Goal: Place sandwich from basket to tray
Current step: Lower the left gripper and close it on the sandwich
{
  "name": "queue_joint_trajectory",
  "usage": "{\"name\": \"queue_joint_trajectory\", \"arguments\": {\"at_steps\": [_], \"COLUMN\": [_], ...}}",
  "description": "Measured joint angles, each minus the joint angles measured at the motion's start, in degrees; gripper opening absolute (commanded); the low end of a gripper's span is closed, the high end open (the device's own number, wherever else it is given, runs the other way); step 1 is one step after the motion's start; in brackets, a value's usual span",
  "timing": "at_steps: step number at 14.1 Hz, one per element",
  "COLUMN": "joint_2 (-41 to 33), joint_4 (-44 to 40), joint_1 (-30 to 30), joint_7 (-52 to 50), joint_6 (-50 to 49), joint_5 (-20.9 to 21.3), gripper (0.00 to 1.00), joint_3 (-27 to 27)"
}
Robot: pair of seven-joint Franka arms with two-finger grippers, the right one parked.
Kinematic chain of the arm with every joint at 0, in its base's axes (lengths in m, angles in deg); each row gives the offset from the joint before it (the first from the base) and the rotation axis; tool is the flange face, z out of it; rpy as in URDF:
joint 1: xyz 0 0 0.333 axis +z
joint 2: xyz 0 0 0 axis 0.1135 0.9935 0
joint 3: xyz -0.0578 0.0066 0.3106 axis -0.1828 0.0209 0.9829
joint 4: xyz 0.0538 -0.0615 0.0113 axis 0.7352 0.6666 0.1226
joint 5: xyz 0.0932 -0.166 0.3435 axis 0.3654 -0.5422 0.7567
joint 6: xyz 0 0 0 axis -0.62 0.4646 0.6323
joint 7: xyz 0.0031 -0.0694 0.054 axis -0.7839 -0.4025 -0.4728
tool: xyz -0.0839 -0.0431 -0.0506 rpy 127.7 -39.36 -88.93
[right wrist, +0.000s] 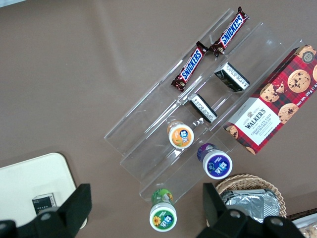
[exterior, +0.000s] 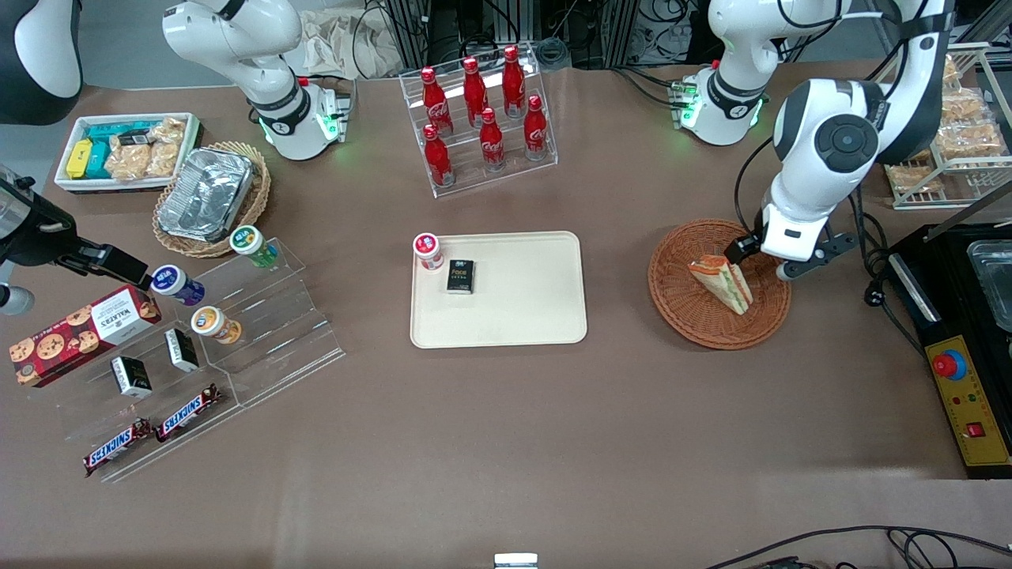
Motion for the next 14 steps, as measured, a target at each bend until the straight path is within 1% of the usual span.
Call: {"name": "queue_joint_trajectory", "arguments": {"at_steps": [2,7,14], "joint_2": [1.4,4.7,7.3], "joint_4": [0.8,8.0,8.9], "joint_1": [0.0,-0.9,-1.4], "joint_7": [-1.4,-7.2,-8.8], "joint_6": [2.5,16.1,18.6], "joint_5": [0.0,0.0,0.6], "gripper": [0.99,0.99,0.98], "joint_3": [0.0,0.0,0.0]}}
